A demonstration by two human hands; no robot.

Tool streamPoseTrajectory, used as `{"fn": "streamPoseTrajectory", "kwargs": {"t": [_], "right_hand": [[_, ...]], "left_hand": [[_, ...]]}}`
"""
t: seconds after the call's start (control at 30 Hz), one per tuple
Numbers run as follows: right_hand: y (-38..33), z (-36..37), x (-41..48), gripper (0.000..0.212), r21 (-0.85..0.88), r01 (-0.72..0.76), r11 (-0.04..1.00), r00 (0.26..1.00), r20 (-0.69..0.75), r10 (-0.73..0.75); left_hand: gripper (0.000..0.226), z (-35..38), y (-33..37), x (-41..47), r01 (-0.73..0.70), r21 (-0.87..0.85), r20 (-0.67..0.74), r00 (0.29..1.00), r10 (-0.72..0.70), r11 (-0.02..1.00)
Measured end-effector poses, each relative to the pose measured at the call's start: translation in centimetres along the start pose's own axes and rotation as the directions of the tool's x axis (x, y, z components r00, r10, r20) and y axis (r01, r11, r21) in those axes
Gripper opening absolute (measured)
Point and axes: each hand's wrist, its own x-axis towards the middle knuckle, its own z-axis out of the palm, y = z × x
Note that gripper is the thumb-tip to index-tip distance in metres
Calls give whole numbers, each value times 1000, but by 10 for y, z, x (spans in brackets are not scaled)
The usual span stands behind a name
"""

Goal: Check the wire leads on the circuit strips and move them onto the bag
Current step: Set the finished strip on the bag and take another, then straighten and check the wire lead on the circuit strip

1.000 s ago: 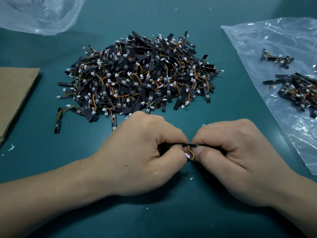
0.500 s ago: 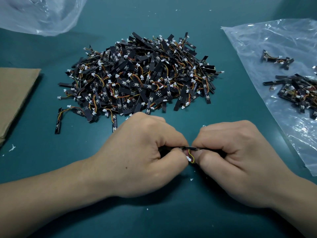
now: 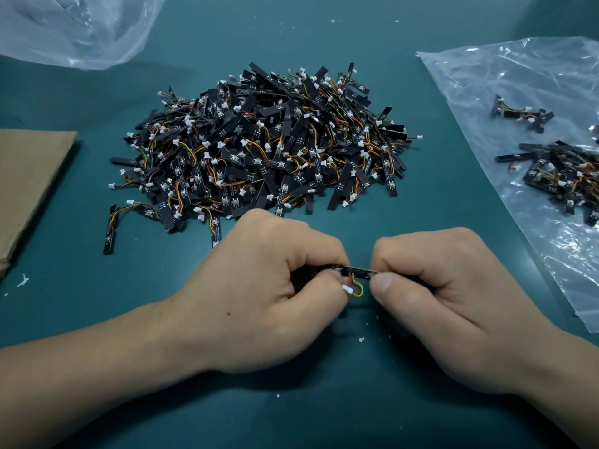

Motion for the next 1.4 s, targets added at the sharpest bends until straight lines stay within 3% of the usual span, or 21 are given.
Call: {"fn": "streamPoseTrajectory", "kwargs": {"t": [0.1, 0.17, 0.23, 0.3, 0.37, 0.47, 0.53, 0.6, 0.73, 0.97, 1.4], "right_hand": [[3, 1, 1, 33, -82, 89, 993, 995, 47, -85], [7, 2, 0, 34, -42, 108, 993, 994, 5, -108], [10, 1, -1, 32, 233, 42, 972, 983, -182, 1], [14, -3, 1, 27, 539, 25, 842, 900, -379, 216], [20, -4, 6, 27, 627, -23, 778, 832, -419, 362], [22, -1, 6, 25, 554, -85, 828, 873, -358, 330], [17, 3, 4, 23, 439, -118, 891, 916, -299, 268], [15, 5, 1, 19, 365, -131, 922, 937, -259, 235], [12, 3, 1, 13, 350, -142, 926, 939, -248, 238], [10, 3, 0, 13, 323, -149, 935, 947, -227, 229], [10, 4, 1, 14, 268, -133, 954, 958, -213, 193]], "left_hand": [[19, -2, 2, -1, -19, -14, 3, 1000, 19, 1000], [23, -2, 3, -1, -21, -79, -56, 998, 17, 997], [27, -1, 3, -2, -4, -205, -156, 987, -29, 979], [19, -2, 4, -2, 11, -250, -225, 972, -69, 968], [10, -2, 5, -1, 42, -156, -218, 973, -75, 987], [8, 1, 10, -3, 25, 237, -109, 994, 1, 971], [29, 7, 12, -8, 46, 566, -14, 999, -46, 823], [41, 10, 17, -11, 121, 704, -6, 986, -165, 700], [46, 8, 19, -12, 193, 756, -52, 970, -237, 625], [45, 9, 23, -12, 243, 764, -64, 950, -305, 598], [40, 7, 20, -12, 114, 715, 45, 977, -208, 690]]}}
